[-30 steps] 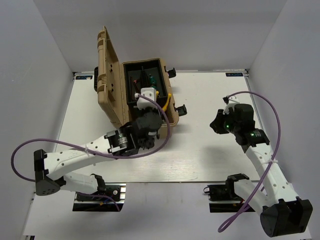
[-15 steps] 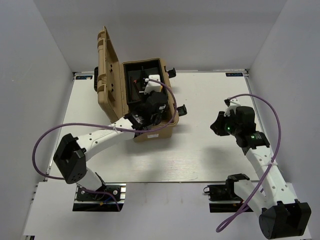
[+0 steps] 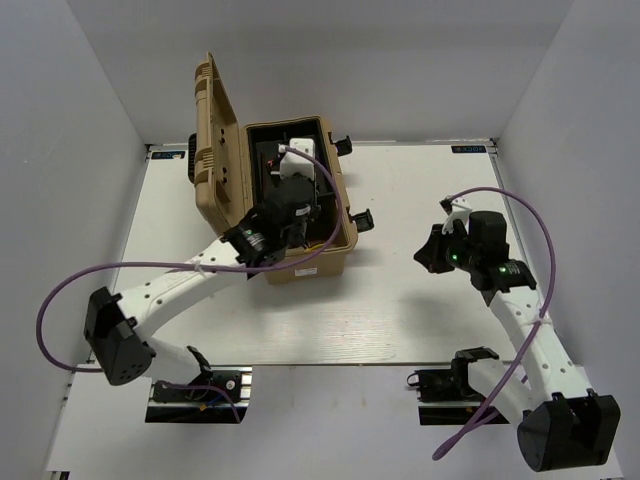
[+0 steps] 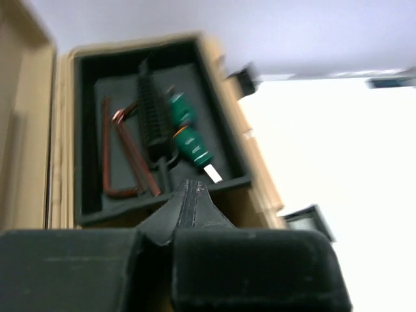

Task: Sort the tools into containers

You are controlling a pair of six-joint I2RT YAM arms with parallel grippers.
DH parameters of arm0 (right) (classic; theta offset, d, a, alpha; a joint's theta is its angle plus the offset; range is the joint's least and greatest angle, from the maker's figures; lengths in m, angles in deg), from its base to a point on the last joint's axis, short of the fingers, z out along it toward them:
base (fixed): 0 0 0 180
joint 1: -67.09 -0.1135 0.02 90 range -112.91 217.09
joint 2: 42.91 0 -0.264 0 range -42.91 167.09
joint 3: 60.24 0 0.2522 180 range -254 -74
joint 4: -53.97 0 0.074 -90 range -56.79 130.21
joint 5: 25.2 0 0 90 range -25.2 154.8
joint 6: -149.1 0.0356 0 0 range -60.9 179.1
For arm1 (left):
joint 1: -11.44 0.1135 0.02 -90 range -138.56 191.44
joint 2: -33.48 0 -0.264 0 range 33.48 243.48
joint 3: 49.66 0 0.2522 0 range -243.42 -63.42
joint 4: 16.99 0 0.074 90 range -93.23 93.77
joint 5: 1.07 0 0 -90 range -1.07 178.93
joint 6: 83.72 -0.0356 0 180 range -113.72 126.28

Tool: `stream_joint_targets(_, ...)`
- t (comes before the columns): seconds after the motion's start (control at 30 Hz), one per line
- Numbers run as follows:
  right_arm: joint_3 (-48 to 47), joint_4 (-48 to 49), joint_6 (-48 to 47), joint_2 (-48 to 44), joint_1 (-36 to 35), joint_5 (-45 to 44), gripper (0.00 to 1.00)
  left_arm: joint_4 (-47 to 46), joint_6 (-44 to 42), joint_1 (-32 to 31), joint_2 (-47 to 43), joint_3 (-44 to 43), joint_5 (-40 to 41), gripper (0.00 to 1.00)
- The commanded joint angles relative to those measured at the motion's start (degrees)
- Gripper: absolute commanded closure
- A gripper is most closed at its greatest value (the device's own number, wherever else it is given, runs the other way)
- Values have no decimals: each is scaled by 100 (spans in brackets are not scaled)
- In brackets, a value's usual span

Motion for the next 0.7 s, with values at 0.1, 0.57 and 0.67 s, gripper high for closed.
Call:
stream_joint_targets(0.1, -201, 223, -162, 331, 12, 429, 100, -142, -730, -74, -1407, -940, -589, 100)
stream_joint_targets(0.57, -316, 276, -137, 534, 12, 455, 100, -1652, -3923, 321, -2050, -1136, 2567, 53)
stream_joint_targets(0.67, -333, 267, -119, 464, 21, 447, 100, -1277, -3553, 602, -2137, -646, 2656, 53)
